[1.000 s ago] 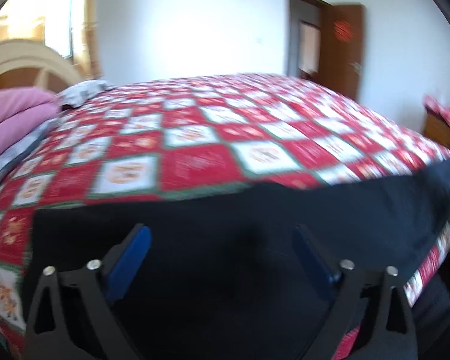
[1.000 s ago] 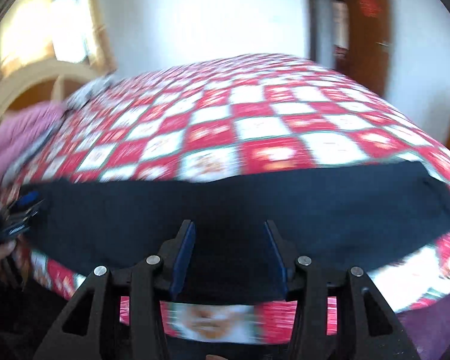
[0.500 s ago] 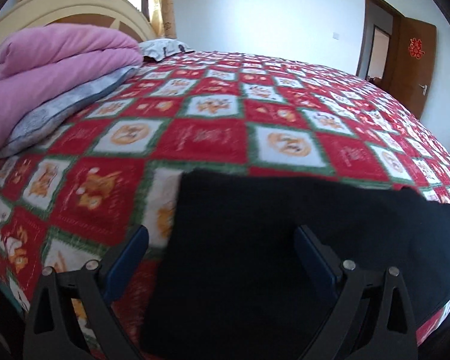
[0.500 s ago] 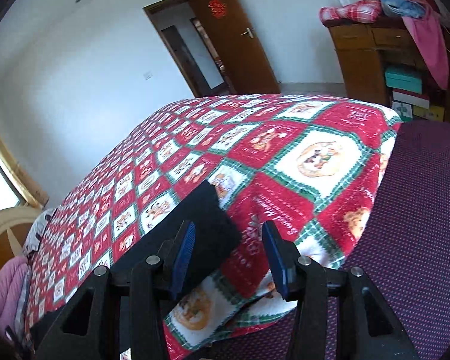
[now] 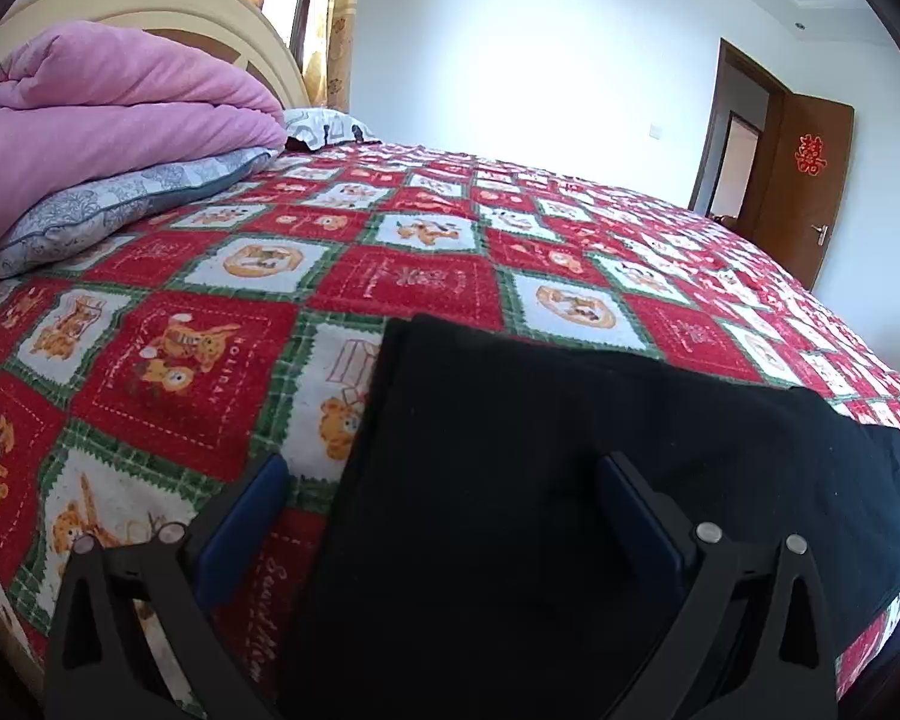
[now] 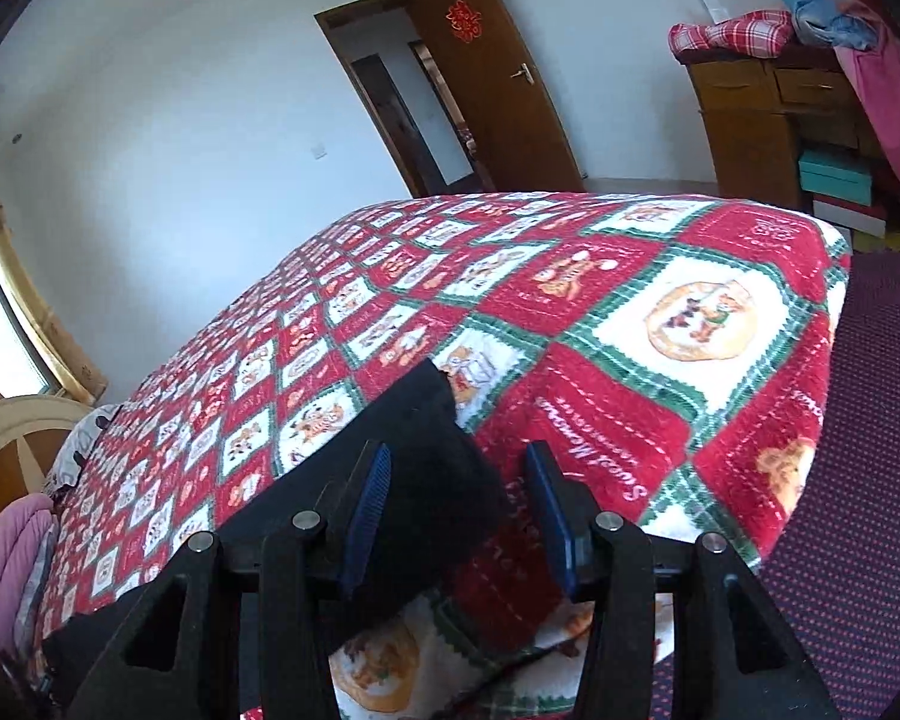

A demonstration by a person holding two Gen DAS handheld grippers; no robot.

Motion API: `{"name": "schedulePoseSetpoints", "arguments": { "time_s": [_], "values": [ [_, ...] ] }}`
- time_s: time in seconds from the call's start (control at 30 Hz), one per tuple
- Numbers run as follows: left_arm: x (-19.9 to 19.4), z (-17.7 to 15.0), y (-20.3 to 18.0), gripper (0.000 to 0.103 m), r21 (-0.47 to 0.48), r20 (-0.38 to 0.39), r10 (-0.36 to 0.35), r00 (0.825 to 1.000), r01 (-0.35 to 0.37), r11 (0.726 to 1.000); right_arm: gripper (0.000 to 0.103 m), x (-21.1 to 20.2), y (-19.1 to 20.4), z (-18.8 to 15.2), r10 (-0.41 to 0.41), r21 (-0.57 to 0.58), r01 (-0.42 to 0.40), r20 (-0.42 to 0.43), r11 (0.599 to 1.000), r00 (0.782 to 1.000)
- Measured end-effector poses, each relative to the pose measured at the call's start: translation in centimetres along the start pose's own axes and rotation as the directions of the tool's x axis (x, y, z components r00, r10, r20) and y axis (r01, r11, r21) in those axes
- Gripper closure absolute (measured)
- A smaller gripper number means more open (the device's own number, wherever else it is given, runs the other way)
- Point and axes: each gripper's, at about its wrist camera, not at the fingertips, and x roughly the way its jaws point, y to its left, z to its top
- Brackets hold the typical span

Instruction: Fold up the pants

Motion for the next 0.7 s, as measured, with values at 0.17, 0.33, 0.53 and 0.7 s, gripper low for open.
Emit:
{"name": "schedulePoseSetpoints", "arguments": {
  "time_s": [0.17,0.33,0.53,0.7],
  "values": [
    [0.0,-0.2,-0.1,0.000,-0.001,0.012,0.006,1.000,-0.006,1.000,0.055,0.7,0.7,-0.4,-0.026,-0.063,0.025,-0.022,0.998,0.999],
    [-0.1,-0.4,-0.1,0.000,-0.002,0.026,0.006,1.000,-0.006,1.000,0.054,0.5,-0.4,-0.3,0.051,0.036,-0.050,-0.035,0.998,0.998],
    [-0.1,-0.5,-0.1,0.000,-0.003,0.026,0.004,1.000,-0.004,1.000,0.087,1.3,-0.4,-0.4,0.108,0.062,-0.104,-0.062,0.993,0.992],
    [-0.1,-0.5,-0.1,0.000,-0.003,0.026,0.005,1.000,-0.004,1.000,0.090,-0.4,1.1,-0.3,0.097,0.005,-0.097,-0.001,0.995,0.995]
  ]
}}
